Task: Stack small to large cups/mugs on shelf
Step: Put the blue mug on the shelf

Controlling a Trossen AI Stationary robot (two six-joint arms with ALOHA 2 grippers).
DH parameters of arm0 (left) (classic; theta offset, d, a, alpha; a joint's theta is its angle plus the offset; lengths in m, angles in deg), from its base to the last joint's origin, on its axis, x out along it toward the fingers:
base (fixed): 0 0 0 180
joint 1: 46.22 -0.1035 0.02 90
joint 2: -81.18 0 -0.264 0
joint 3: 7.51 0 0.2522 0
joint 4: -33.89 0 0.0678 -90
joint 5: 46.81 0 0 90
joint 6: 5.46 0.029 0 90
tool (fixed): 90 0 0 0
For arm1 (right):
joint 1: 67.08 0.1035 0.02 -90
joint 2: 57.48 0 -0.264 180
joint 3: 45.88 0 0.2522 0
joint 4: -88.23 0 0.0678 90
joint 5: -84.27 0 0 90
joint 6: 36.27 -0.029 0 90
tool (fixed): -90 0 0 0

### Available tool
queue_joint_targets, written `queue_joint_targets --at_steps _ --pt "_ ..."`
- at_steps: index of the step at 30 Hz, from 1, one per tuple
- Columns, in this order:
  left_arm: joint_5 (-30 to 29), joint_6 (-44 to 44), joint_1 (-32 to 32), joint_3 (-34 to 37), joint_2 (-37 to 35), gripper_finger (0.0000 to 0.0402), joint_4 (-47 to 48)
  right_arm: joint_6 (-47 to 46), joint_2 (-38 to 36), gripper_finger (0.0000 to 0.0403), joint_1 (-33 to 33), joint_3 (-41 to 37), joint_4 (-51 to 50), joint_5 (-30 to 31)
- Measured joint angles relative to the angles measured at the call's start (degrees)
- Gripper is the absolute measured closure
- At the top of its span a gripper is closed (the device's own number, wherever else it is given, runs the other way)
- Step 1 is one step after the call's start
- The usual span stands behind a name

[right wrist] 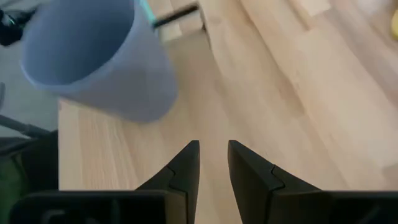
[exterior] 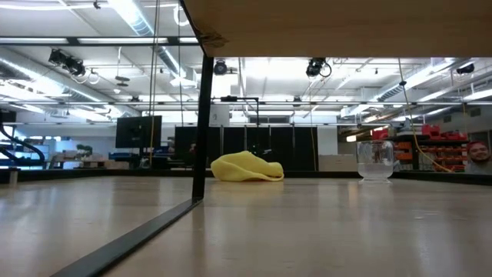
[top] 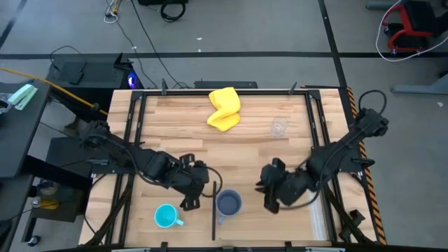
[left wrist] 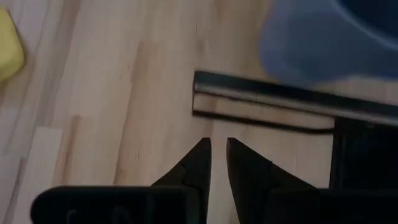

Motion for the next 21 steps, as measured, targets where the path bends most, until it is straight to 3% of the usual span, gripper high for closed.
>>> queue_joint_targets --at_steps 4,14,21 --pt "-0.02 2.35 -1.56 -0.02 0.00 0.0351 -3.42 -2.34 2.79 0.0312 2.36 0.00 0.43 3.14" --pt "7.80 6.00 -4.33 -0.04 2.08 0.0354 -9.40 1.71 4.68 0.0312 2.99 -0.03 7.29 3.36" --pt "9.82 6.95 -3.64 -0.02 2.82 0.0358 -11.35 4.80 4.93 0.0312 3.39 -0.03 11.13 1.67"
